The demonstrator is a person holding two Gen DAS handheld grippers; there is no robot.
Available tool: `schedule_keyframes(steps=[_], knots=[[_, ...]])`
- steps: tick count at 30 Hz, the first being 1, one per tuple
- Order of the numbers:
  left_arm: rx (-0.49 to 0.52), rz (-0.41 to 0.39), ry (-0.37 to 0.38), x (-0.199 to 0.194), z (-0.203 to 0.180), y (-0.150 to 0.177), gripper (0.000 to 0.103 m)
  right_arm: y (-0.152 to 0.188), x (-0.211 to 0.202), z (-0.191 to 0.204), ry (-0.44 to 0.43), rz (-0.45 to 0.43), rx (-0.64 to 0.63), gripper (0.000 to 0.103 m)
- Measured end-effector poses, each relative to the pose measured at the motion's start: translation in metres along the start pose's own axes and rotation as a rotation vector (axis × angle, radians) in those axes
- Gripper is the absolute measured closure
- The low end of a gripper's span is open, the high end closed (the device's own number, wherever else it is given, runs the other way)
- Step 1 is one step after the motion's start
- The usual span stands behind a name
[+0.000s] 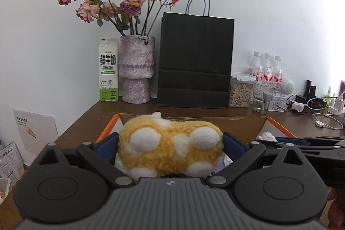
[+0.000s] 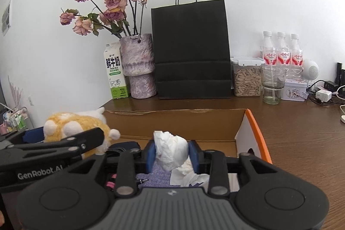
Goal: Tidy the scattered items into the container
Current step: 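Carry the tissue and plush sheep into the box and open both tools, then withdraw both open tools up out of the box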
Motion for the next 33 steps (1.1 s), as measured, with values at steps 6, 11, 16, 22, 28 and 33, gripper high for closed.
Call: schedule_keyframes(steps=[6, 11, 16, 22, 28, 33], knots=[[-0.067, -0.054, -0.061, -0.008, 0.013, 0.0, 0.0, -0.008, -0.01, -0.009, -0.011, -0.059, 0.039, 0.004], [-0.053, -0.056, -0.063, -0.01, 0.011, -0.002, 0.0, -0.008, -0.016, -0.006, -0.017, -0.08, 0.024, 0.002], [-0.048, -0.057, -0.059, -0.01, 0.01, -0.001, 0.0, -0.008, -0.018, -0.007, -0.018, -0.09, 0.03, 0.002], [-0.045, -0.062, -0.059, -0.012, 0.01, 0.0, 0.0, -0.008, -0.019, -0.006, -0.021, -0.097, 0.028, 0.002], [-0.043, -0.064, -0.061, -0.013, 0.01, 0.001, 0.0, -0.008, -0.023, -0.006, -0.027, -0.107, 0.026, 0.002], [-0.039, -0.07, -0.066, -0.014, 0.01, 0.003, 0.0, -0.006, -0.029, -0.004, -0.036, -0.124, 0.018, 0.002]])
Point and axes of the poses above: each gripper's, at about its wrist camera, not at the fingertips, and x roughly the way its jaws point, z to its left, y to its underside, the point moved 3 cm from there along x, roughly the way its jaws point, and after that the axes turned 15 degrees about x, right-handed, at the moved point
